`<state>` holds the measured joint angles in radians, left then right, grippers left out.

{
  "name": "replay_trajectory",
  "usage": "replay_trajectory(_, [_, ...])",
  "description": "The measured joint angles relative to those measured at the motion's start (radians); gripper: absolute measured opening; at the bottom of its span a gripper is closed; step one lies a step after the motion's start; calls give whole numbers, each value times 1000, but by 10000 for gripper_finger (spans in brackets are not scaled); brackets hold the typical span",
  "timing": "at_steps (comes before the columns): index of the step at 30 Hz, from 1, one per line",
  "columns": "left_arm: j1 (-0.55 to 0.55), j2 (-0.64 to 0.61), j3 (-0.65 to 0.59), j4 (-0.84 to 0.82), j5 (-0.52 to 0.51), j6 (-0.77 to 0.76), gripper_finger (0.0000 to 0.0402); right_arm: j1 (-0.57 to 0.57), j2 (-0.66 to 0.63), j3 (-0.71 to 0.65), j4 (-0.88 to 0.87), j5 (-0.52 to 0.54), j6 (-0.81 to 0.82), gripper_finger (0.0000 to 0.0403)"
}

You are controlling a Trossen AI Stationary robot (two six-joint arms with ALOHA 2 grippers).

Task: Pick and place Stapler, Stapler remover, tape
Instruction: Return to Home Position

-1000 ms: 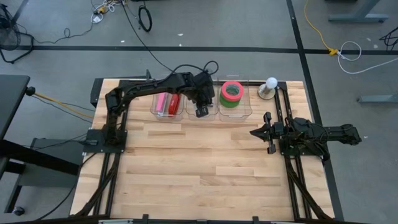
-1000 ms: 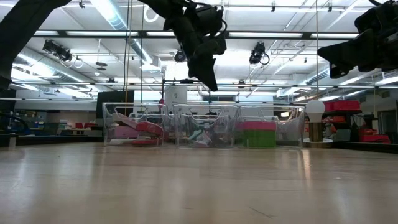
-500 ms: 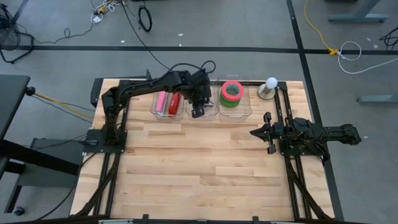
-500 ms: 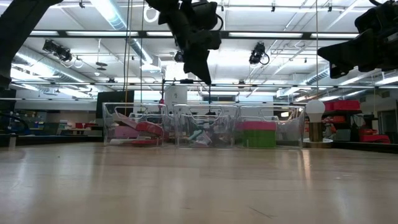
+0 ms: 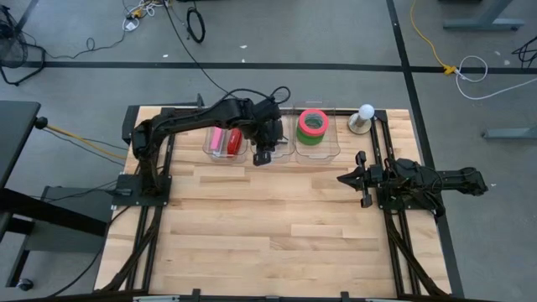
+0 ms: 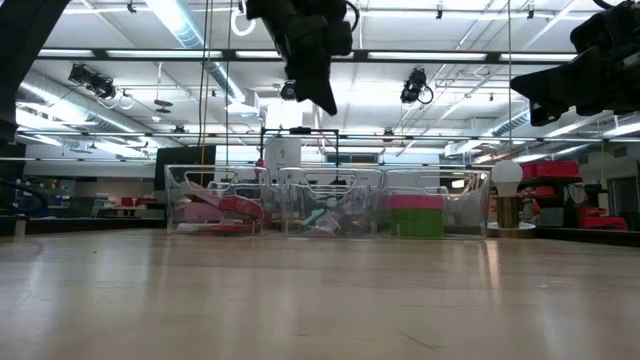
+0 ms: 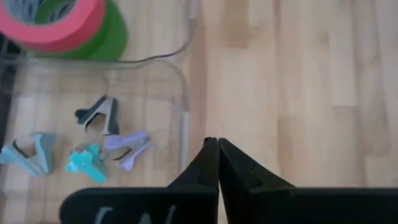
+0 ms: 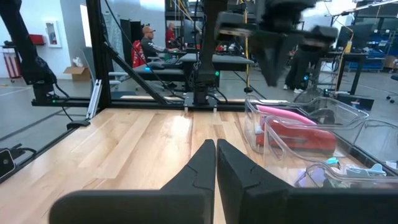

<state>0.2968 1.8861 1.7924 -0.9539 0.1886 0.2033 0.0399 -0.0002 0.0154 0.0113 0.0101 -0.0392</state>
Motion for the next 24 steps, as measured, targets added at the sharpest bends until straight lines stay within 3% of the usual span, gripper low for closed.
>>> replay_trajectory(16, [-178,-35,0,119,45,9,1,0,0,0,0,0,0,18])
replay_trajectory(24, [-239,-28,0,247,33,-108,0,0,0,0,-1,0,0,18])
